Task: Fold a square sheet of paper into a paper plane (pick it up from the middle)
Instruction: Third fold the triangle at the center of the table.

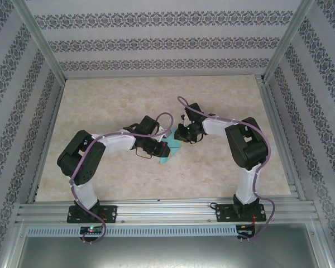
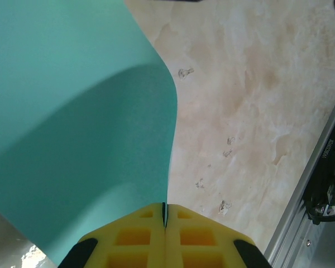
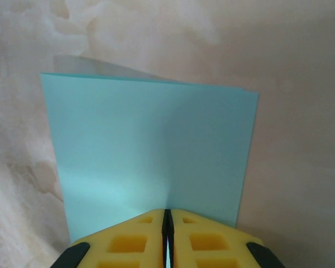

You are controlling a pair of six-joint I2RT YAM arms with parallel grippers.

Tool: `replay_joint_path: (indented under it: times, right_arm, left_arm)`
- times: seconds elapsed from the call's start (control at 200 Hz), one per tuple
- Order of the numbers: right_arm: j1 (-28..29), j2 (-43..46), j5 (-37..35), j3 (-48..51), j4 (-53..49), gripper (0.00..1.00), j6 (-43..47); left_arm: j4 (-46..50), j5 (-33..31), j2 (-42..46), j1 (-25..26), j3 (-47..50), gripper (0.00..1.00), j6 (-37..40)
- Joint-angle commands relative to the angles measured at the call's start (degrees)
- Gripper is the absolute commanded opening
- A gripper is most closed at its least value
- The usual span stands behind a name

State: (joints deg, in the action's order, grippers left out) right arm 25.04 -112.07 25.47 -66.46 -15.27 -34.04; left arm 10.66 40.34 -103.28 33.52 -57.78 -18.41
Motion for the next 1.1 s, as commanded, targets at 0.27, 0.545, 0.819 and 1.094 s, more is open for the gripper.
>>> replay_joint_path:
  times: [0.27, 0.545, 0.819, 1.094]
  right_arm:
    - [1.20, -2.28, -4.74, -0.54, -5.99, 0.12, 4.19]
    - [1.25, -2.23, -4.47, -0.58, -6.00, 0.13, 3.83]
    - [1.44, -2.44, -4.67, -0.52, -6.09, 0.13, 3.40]
    - [1.39, -2.38, -4.92, -0.36, -6.20, 0.14, 3.18]
  left_arm:
    - [2.19, -2.10, -1.96, -1.88, -3.23, 0.05, -0.71]
    - [4.62, -4.91, -3.74, -1.92, -4.83, 0.06, -0.74]
    - [3.63, -6.21, -3.32, -2.05, -3.46, 0.05, -2.69]
    - [3.24, -6.40, -3.70, -2.05, -3.00, 0.05, -4.01]
